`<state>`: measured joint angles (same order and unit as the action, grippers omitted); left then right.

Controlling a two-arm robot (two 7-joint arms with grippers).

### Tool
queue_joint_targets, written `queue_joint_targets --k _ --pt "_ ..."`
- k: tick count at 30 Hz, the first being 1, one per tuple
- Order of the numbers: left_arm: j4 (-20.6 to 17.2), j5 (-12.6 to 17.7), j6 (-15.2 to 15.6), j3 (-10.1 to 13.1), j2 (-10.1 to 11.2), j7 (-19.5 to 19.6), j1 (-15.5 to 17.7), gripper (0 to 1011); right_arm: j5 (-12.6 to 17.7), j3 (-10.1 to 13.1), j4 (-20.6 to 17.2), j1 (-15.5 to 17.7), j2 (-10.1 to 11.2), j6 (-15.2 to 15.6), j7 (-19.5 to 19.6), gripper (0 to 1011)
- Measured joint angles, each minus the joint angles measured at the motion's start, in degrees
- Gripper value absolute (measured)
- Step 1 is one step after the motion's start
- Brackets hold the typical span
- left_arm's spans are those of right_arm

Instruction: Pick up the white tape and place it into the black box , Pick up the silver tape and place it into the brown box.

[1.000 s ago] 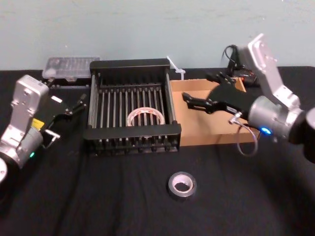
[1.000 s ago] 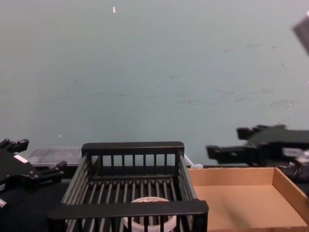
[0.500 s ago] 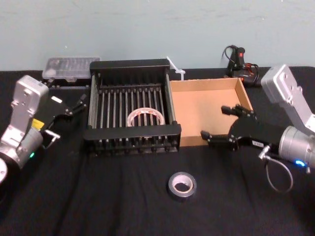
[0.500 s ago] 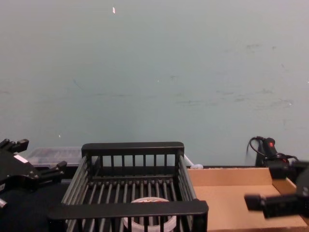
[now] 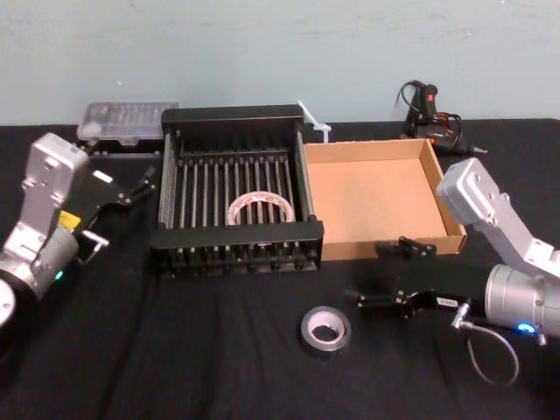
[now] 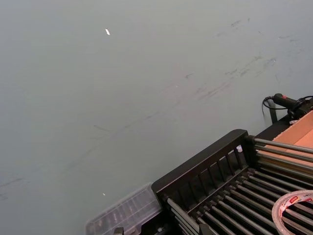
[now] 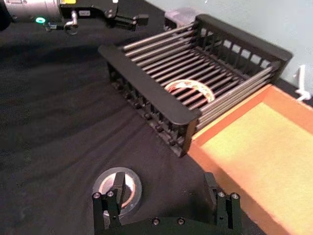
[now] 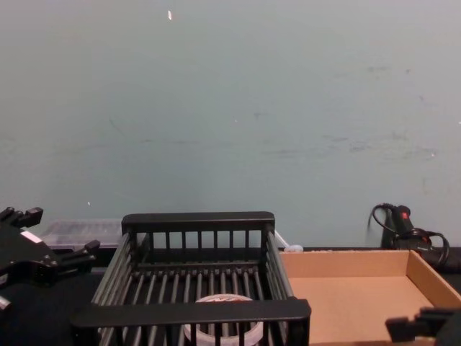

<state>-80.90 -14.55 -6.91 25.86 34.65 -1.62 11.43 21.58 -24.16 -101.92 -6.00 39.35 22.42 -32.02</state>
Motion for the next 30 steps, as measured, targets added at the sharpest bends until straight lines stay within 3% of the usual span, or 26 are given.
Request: queue_joint_targets --k 20,30 --pt "0.0 0.0 0.0 0.0 0.0 0.0 0.0 1001 -0.32 -6.75 4.49 -4.48 -1.25 1.29 -0.06 1002" --pt "0.0 0.0 0.0 0.0 0.0 0.0 0.0 1001 -1.01 -8.6 6.8 -6.13 -2.48 1.62 0.25 1002"
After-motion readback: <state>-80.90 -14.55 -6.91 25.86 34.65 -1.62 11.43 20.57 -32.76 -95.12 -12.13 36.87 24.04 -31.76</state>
